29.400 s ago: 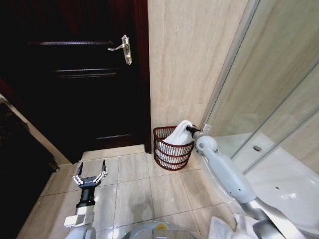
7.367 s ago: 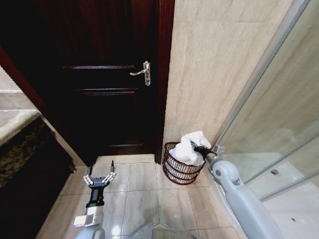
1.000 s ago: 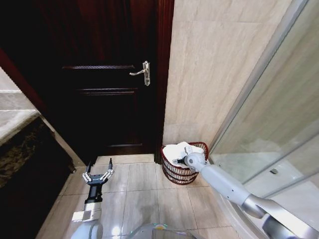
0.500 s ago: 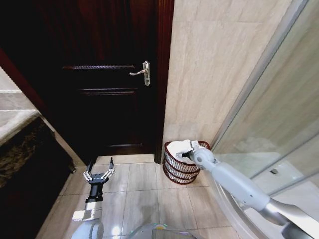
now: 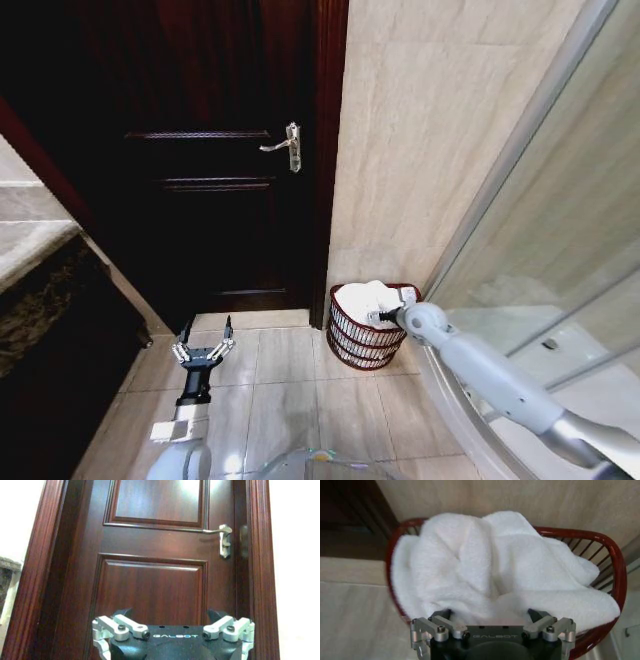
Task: Discard the used towel into the hamper.
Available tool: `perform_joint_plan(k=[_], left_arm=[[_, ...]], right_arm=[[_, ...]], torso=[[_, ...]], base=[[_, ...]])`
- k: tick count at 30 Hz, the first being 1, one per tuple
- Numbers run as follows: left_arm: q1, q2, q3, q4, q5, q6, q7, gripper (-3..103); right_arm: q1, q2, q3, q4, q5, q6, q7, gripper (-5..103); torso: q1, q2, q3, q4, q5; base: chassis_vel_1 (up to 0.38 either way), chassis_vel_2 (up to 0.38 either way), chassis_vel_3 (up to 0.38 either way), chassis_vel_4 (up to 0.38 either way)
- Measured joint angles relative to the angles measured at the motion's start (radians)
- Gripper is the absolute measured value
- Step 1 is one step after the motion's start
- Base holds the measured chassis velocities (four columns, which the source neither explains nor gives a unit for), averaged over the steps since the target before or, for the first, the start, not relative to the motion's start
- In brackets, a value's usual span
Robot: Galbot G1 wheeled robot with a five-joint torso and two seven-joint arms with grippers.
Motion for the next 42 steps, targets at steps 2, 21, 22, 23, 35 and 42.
perform_joint_plan(k=[2, 21, 22, 23, 35, 42], left_arm=[[0.0, 0.001, 0.0, -0.003, 0.0, 0.002, 0.0, 100], [0.03, 0.014, -0.015, -0.003, -0.006, -0.011, -0.009, 100], [0.031, 0.014, -0.016, 0.0, -0.007, -0.013, -0.009, 100], [0.031, 0.014, -0.016, 0.0, -0.007, -0.013, -0.009, 100], [0.027, 0.013, -0.019, 0.012, -0.01, -0.019, -0.009, 100], [0.015, 0.001, -0.008, 0.012, 0.005, -0.015, -0.01, 100]], right_arm=[[0.007, 0.005, -0.008, -0.019, -0.013, 0.0, -0.007, 100], [0.074, 0.116, -0.058, -0.315, -0.261, 0.0, -0.259, 100], [0.075, 0.124, -0.056, -0.328, -0.271, 0.001, -0.272, 100], [0.075, 0.124, -0.056, -0.328, -0.271, 0.001, -0.272, 100], [0.069, 0.173, -0.023, -0.411, -0.352, 0.022, -0.327, 100], [0.056, 0.124, 0.018, -0.244, -0.259, 0.057, -0.186, 100]], torso=[[0.0, 0.0, 0.0, 0.0, -0.0002], [0.0, 0.0, 0.0, -0.0002, -0.0001], [0.0, 0.0, 0.0, -0.0003, -0.0002], [0.0, 0.0, 0.0, -0.0003, -0.0002], [0.0, 0.0, 0.0, -0.0002, 0.0002], [0.0, 0.0, 0.0, 0.0, 0.0]], base=[[0.0, 0.0, 0.0, 0.0], [0.0, 0.0, 0.0, 0.0], [0.0, 0.0, 0.0, 0.0], [0.0, 0.0, 0.0, 0.0], [0.0, 0.0, 0.0, 0.0], [0.0, 0.0, 0.0, 0.0]])
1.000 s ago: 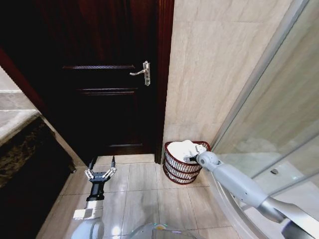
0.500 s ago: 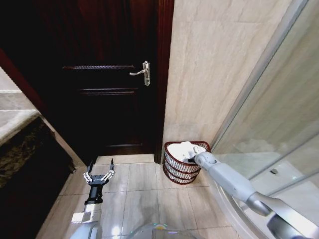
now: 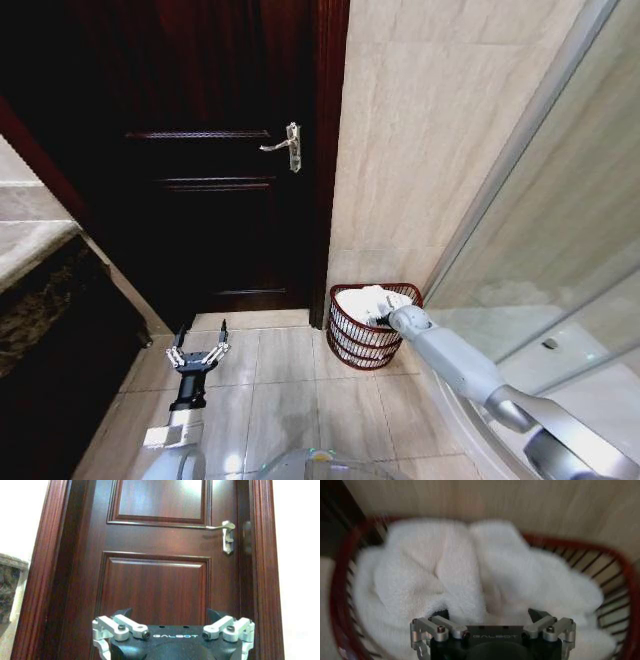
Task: Discard the used towel into the hamper.
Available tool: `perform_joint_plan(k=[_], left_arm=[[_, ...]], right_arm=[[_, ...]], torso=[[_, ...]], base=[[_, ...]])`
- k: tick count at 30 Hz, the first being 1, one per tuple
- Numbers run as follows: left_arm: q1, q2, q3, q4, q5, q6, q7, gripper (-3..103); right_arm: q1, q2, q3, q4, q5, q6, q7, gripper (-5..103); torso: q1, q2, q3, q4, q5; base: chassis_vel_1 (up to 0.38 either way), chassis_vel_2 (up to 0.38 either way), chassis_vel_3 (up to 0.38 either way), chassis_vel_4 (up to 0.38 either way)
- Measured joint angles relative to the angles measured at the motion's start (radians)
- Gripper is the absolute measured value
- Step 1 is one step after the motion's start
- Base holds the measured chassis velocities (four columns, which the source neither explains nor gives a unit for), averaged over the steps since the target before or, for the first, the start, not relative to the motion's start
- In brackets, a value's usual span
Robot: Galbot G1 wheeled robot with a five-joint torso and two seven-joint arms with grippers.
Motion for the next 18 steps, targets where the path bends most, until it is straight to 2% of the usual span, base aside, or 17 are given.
perform_joint_plan(k=[4, 6, 12, 13, 15, 18], left_arm=[[0.0, -0.007, 0.004, -0.01, 0.007, 0.002, -0.002, 100], [0.001, -0.007, 0.003, -0.011, 0.007, 0.002, -0.003, 100], [0.005, -0.003, -0.007, -0.018, -0.01, 0.009, -0.023, 100], [0.004, -0.002, -0.008, -0.021, -0.015, 0.013, -0.025, 100], [0.003, -0.002, -0.008, -0.021, -0.016, 0.014, -0.026, 100], [-0.007, 0.0, -0.006, -0.024, -0.018, 0.036, -0.03, 100]], right_arm=[[-0.013, -0.042, 0.042, 0.113, 0.024, 0.009, 0.064, 100], [-0.016, -0.046, 0.052, 0.128, 0.025, 0.013, 0.072, 100], [-0.086, -0.094, 0.14, 0.289, 0.022, 0.083, 0.124, 100], [-0.132, -0.112, 0.171, 0.361, 0.0, 0.126, 0.136, 100], [-0.157, -0.12, 0.187, 0.394, -0.016, 0.147, 0.141, 100], [-0.351, -0.114, 0.299, 0.536, -0.182, 0.288, 0.119, 100]], torso=[[0.0, 0.0, 0.0, -0.0001, 0.0001], [0.0, 0.0, 0.0, -0.0001, 0.0002], [0.0, 0.0, 0.0, 0.0001, 0.0003], [0.0, 0.0, 0.0, 0.0001, -0.0001], [0.0, 0.0, 0.0, -0.0001, -0.0003], [0.0, 0.0, 0.0, -0.0005, 0.0002]], base=[[0.0, 0.0, 0.0, 0.0], [0.0, 0.0, 0.0, 0.0], [0.0, 0.0, 0.0, 0.0], [0.0, 0.0, 0.0, 0.0], [0.0, 0.0, 0.0, 0.0], [0.0, 0.0, 0.0, 0.0]])
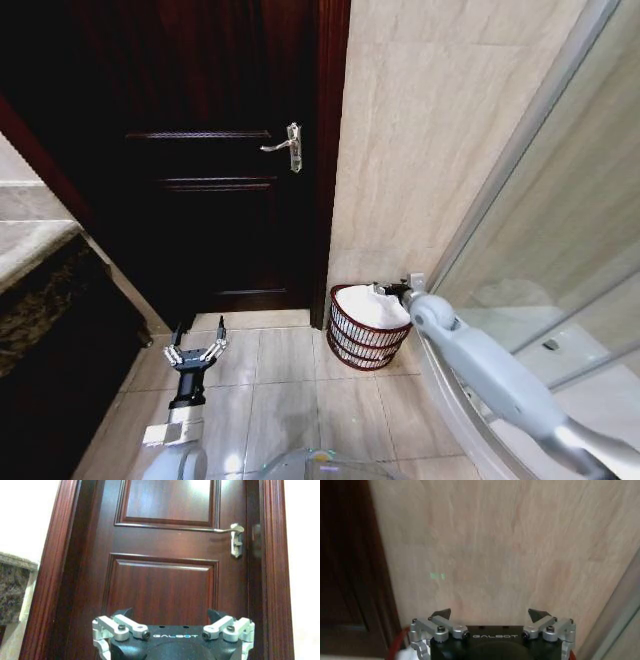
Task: Discard the used towel into the hamper.
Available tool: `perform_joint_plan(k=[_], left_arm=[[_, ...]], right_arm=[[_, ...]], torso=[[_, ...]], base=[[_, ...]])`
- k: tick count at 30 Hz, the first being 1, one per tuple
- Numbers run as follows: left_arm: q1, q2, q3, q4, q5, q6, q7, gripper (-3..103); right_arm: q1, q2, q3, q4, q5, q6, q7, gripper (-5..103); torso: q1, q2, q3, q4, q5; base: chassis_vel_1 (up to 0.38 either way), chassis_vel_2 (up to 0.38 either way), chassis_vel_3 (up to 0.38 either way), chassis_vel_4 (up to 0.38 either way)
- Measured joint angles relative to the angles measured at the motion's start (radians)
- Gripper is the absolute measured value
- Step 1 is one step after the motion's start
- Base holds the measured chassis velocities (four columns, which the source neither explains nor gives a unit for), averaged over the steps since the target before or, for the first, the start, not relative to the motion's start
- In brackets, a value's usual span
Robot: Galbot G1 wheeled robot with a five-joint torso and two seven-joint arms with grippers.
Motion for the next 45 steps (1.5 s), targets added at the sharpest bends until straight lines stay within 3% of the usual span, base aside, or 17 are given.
perform_joint_plan(k=[2, 4, 7, 8, 10, 11, 14, 18, 21, 26, 30, 45], left_arm=[[-0.001, 0.0, 0.0, 0.0, 0.0, 0.001, -0.001, 100], [-0.011, 0.003, 0.004, 0.0, 0.002, 0.019, -0.01, 100], [-0.014, 0.005, 0.005, 0.0, 0.002, 0.025, -0.014, 100], [-0.025, 0.006, 0.013, 0.0, 0.001, 0.043, -0.028, 100], [-0.031, 0.009, 0.021, 0.008, 0.002, 0.052, -0.034, 100], [-0.031, 0.009, 0.021, 0.008, 0.002, 0.052, -0.034, 100], [-0.035, 0.018, 0.035, 0.022, 0.008, 0.076, -0.044, 100], [-0.039, 0.018, 0.035, 0.025, 0.014, 0.09, -0.044, 100], [-0.049, 0.028, 0.032, 0.027, 0.026, 0.123, -0.033, 100], [-0.048, 0.076, 0.033, -0.008, -0.035, 0.178, -0.014, 100], [-0.054, 0.087, 0.031, -0.017, -0.039, 0.182, -0.006, 100], [-0.062, 0.05, 0.02, -0.011, -0.012, 0.152, -0.018, 100]], right_arm=[[-0.01, 0.002, 0.006, 0.006, -0.009, 0.008, -0.002, 100], [-0.136, 0.045, 0.082, 0.076, -0.14, 0.121, -0.037, 100], [-0.17, 0.061, 0.106, 0.093, -0.179, 0.151, -0.049, 100], [-0.271, 0.119, 0.172, 0.14, -0.283, 0.231, -0.084, 100], [-0.358, 0.176, 0.235, 0.167, -0.383, 0.29, -0.115, 100], [-0.358, 0.176, 0.235, 0.167, -0.383, 0.29, -0.115, 100], [-0.496, 0.277, 0.368, 0.196, -0.546, 0.403, -0.193, 100], [-0.546, 0.32, 0.417, 0.214, -0.584, 0.433, -0.219, 100], [-0.64, 0.433, 0.518, 0.246, -0.657, 0.508, -0.287, 100], [-0.716, 0.509, 0.569, 0.281, -0.674, 0.553, -0.333, 100], [-0.76, 0.54, 0.591, 0.31, -0.664, 0.569, -0.347, 100], [-0.771, 0.523, 0.568, 0.32, -0.644, 0.569, -0.351, 100]], torso=[[0.0, 0.0, 0.0, 0.0001, 0.0], [0.0, 0.0, 0.0, 0.0002, 0.0], [0.0, 0.0, 0.0, 0.0004, -0.0002], [0.0, 0.0, 0.0, 0.0005, -0.0002], [0.0, 0.0, 0.0, 0.0004, 0.0], [0.0, 0.0, 0.0, 0.0004, 0.0], [0.0, 0.0, 0.0, 0.0003, -0.0001], [0.0, 0.0, 0.0, 0.0002, -0.0004], [0.0, 0.0, 0.0, 0.0006, -0.0004], [0.0, 0.0, 0.0, 0.0003, -0.0001], [0.0, 0.0, 0.0, 0.0004, -0.0003], [0.0, 0.0, 0.0, 0.0004, -0.0001]], base=[[0.0, 0.0, 0.0, 0.0], [0.0, 0.0, 0.0, 0.0], [0.0, 0.0, 0.0, 0.0], [0.0, 0.0, 0.0, 0.0], [0.0, 0.0, 0.0, 0.0], [0.0, 0.0, 0.0, 0.0], [0.0, 0.0, 0.0, 0.0], [0.0, 0.0, 0.0, 0.0], [0.0, 0.0, 0.0, 0.0], [0.0, 0.0, 0.0, 0.0], [0.0, 0.0, 0.0, 0.0], [0.0, 0.0, 0.0, 0.0]])
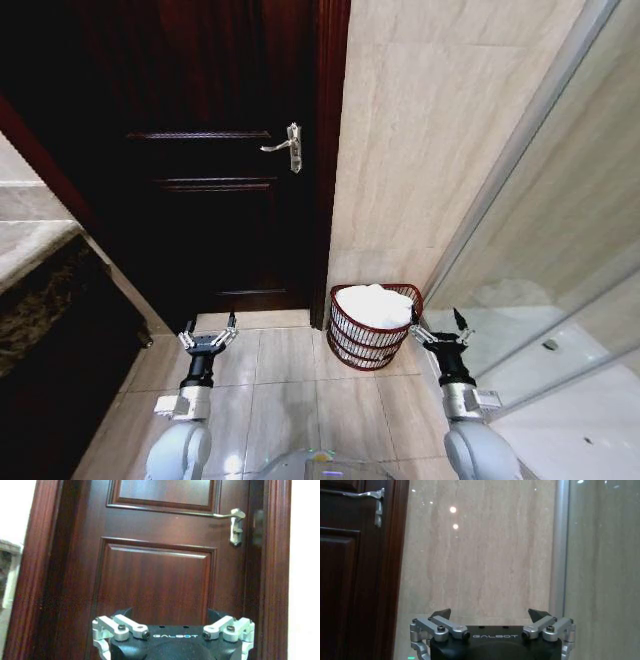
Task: Discard the used towel into the hamper.
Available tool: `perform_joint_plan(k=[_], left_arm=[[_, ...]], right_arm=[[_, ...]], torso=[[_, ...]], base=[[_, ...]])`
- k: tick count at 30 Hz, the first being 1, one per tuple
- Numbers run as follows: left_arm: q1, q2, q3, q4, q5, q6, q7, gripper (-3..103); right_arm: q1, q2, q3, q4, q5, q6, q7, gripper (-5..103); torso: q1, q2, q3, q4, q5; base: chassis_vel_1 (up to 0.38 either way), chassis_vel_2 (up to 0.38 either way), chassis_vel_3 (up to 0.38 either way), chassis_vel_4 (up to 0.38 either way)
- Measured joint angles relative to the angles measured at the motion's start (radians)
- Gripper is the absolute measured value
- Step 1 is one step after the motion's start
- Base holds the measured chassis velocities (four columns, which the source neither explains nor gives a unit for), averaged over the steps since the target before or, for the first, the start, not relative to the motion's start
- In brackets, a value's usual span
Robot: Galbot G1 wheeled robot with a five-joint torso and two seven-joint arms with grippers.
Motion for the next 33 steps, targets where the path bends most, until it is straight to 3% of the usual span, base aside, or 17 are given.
perform_joint_plan(k=[16, 33], left_arm=[[-0.013, 0.008, 0.004, 0.017, -0.007, -0.033, -0.042, 100], [-0.025, 0.011, 0.005, 0.021, -0.015, -0.036, -0.048, 100]], right_arm=[[-0.018, -0.005, 0.035, 0.001, 0.061, -0.003, 0.001, 100], [-0.012, -0.016, 0.029, -0.011, 0.063, -0.019, -0.009, 100]], torso=[[0.0, 0.0, 0.0, -0.0001, 0.0], [0.0, 0.0, 0.0, -0.0001, 0.0001]], base=[[0.007, 0.01, 0.006, 0.007], [0.0, 0.0, 0.0, 0.0]])
